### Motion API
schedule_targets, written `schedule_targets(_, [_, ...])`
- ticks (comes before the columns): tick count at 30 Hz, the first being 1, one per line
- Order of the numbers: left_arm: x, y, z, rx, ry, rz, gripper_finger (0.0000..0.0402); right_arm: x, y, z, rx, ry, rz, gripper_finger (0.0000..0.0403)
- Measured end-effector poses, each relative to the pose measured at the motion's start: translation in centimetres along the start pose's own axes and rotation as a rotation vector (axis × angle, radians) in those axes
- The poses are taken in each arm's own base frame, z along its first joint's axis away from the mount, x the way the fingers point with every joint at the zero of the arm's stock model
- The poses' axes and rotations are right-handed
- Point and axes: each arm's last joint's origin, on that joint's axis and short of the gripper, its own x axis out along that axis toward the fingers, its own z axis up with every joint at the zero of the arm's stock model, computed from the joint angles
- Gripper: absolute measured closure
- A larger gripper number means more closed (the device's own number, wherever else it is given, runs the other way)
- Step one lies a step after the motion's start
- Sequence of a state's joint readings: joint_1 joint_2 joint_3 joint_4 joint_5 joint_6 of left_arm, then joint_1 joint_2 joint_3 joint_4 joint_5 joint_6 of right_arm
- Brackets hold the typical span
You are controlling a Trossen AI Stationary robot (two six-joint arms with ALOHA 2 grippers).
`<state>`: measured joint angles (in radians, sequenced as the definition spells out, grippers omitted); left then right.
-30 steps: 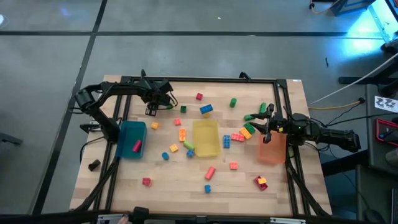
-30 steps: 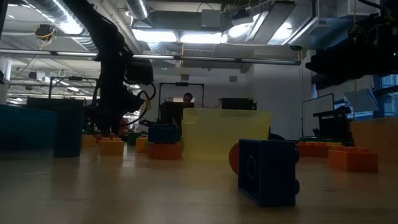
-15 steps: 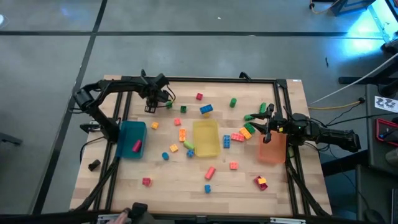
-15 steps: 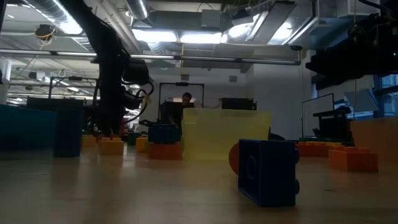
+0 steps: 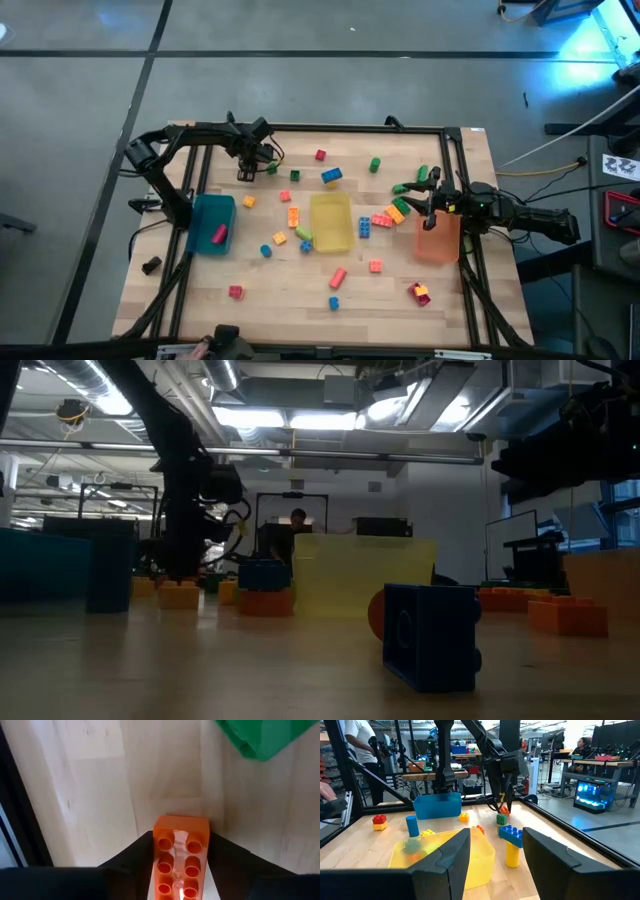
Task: Sort blocks by size
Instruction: Put the orange 8 stud game piece into the yellow bin
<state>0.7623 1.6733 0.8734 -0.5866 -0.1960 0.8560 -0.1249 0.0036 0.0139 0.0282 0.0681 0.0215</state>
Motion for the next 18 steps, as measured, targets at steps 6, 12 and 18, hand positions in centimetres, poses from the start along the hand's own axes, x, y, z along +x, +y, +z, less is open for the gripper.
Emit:
schedule_targets(6, [-0.5,-0.2,0.5,-0.137,-0.008,-0.002,0.0277,0.0,0.0,0.0,0.0,-0.002,0.0,0.0221])
schedule_targets(12, [-4.2,0.5,3.0,-0.314,-0.256,-0.095,0.0277,0.0,0.0,0.1,0.001,-0.014,-0.002,0.0221])
schedule_targets(18, [-9.6,1.0,5.4,-0.42,-0.553,-0.253,0.0277,0.0,0.0,0.2,0.001,-0.02,-0.002,0.0221])
